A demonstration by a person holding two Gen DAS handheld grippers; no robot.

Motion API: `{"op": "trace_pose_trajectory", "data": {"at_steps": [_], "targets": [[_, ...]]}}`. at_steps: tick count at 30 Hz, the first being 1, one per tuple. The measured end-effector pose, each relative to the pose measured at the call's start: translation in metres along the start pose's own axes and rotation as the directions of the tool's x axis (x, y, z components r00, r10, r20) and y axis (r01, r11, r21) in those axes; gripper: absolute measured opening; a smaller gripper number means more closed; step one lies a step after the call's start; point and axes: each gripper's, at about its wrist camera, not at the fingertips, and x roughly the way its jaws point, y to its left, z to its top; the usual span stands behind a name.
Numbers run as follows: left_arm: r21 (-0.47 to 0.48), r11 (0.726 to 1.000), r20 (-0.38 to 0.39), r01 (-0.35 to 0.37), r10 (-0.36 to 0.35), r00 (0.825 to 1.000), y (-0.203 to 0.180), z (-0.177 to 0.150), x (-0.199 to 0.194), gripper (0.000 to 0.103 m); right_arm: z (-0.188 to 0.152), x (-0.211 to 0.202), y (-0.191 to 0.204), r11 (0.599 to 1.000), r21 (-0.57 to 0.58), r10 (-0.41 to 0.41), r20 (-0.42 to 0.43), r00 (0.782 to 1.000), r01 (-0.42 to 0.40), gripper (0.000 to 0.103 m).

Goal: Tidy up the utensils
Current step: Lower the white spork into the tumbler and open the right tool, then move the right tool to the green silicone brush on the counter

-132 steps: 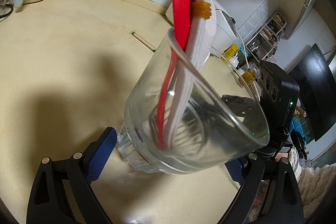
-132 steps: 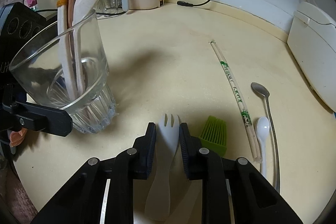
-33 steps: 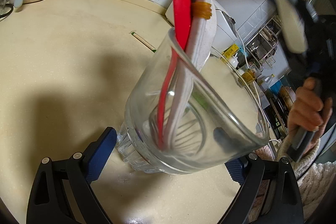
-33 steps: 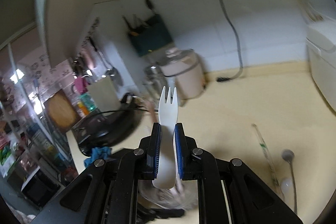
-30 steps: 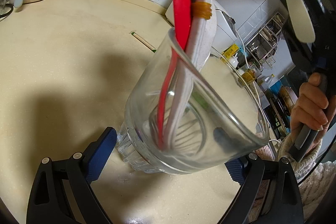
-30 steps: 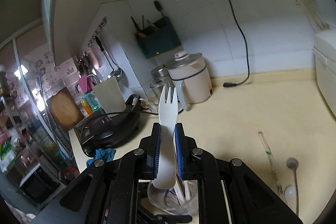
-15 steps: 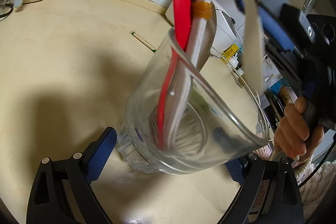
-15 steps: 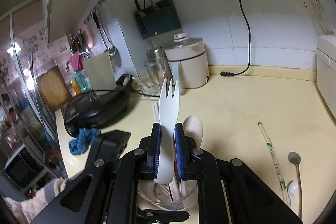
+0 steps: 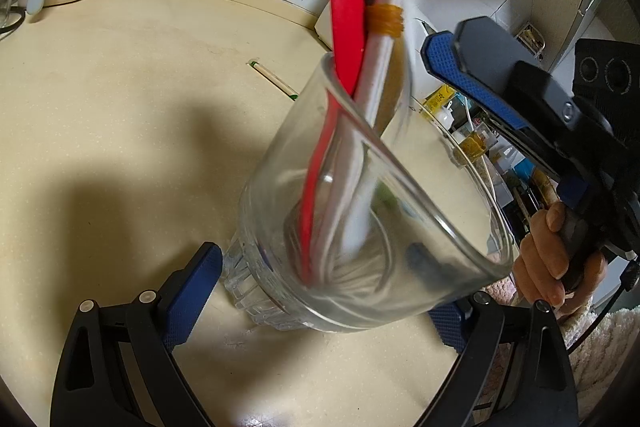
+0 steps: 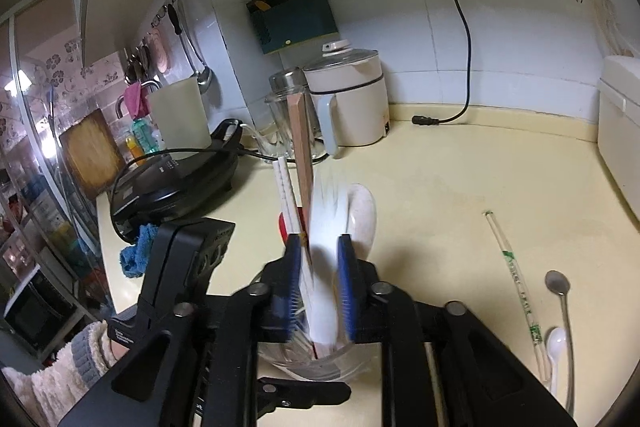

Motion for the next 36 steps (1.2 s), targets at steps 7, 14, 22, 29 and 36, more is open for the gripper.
{"op": "trace_pose_trajectory", "data": {"at_steps": [7, 14, 22, 29, 36], "targets": [[0.000, 1.000, 0.000, 0.000, 0.000, 1.000, 0.000, 0.000, 0.000, 0.096, 0.005, -0.019, -0.009, 1.000, 0.014, -0.026, 0.042, 0.999, 0.025, 0.028], [-0.001, 1.000, 0.000, 0.001, -0.001, 1.000, 0.000, 0.000, 0.000, 0.096, 0.002, -0.049, -0.041, 0.992, 0.081, -0.099, 0.075, 0.992, 0.093, 0.028], [-0.002, 1.000, 0.000, 0.003, -0.003, 1.000, 0.000, 0.000, 0.000, 0.096, -0.021, -0.079, -0.094, 0.965, 0.228, -0.150, 0.062, 0.987, 0.132, 0.028], [-0.005, 1.000, 0.001, 0.007, -0.007, 1.000, 0.000, -0.001, 0.001, 0.096, -0.038, -0.090, -0.126, 0.934, 0.332, -0.156, 0.036, 0.987, 0.136, 0.028], [-0.006, 1.000, 0.002, 0.010, -0.010, 1.000, 0.002, -0.001, -0.001, 0.096, -0.049, -0.104, -0.156, 0.888, 0.432, -0.196, 0.042, 0.980, 0.159, 0.028]]}}
